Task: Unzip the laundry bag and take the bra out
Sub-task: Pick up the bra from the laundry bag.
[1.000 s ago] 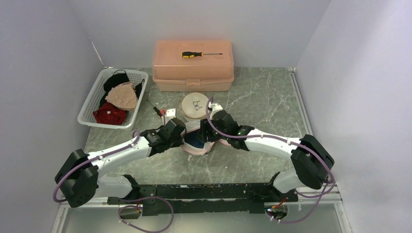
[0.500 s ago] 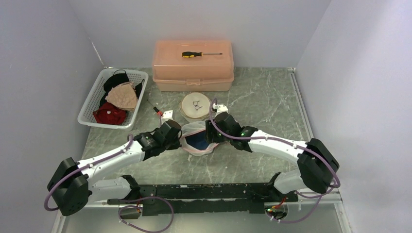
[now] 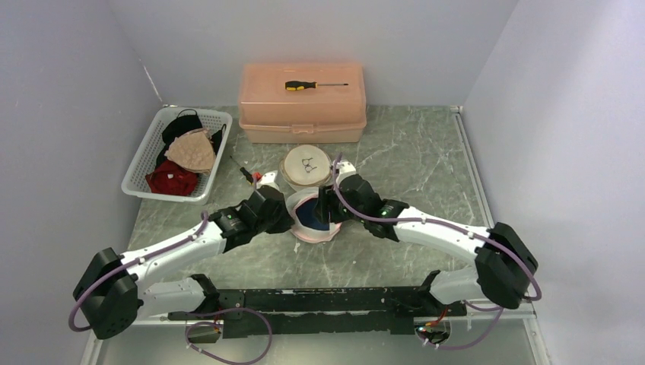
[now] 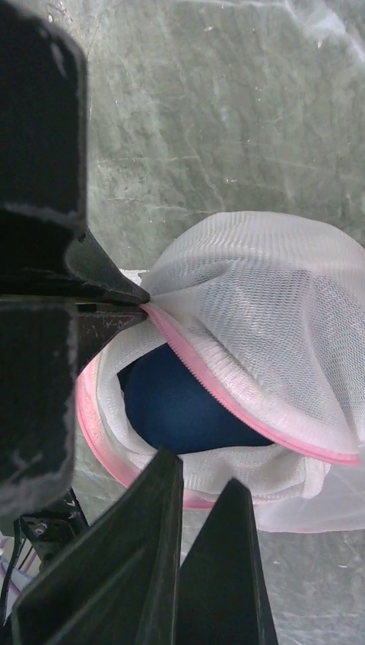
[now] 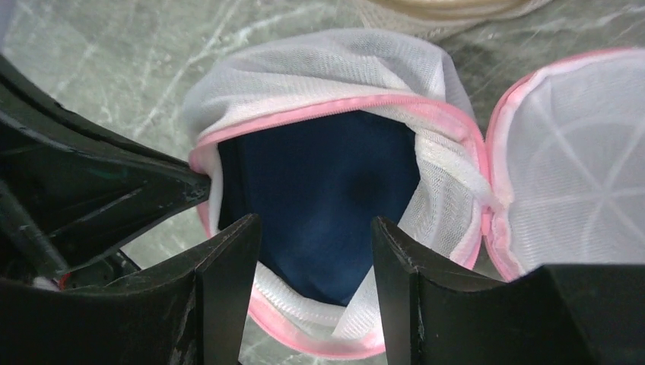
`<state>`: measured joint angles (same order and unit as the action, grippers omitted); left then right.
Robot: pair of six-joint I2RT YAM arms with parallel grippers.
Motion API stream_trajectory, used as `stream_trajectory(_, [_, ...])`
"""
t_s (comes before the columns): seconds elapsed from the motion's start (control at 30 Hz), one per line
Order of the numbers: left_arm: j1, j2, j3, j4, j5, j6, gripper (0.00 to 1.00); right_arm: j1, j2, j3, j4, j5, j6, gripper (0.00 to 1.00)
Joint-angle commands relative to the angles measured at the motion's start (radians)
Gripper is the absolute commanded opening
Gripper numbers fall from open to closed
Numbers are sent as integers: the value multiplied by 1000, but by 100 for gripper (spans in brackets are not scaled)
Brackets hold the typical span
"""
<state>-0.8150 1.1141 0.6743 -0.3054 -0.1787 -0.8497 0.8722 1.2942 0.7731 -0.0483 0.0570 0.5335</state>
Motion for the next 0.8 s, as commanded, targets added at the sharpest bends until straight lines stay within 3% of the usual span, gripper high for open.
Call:
stream_trajectory(0.0, [0,29,42,46,38,16,3,0,76,36,42,-52,20,58])
stream_trajectory(0.27, [0,36,29,49,44,17,3,-57,139,-26,110,-28,66,58])
stream_trajectory(0.5, [0,43,15,60,52,16,3,-62,131,-16,56,75,80,65])
stream_trajectory(0.77, [0,74,16,81,71,12,3,-65,188,-4,57,28,89,67])
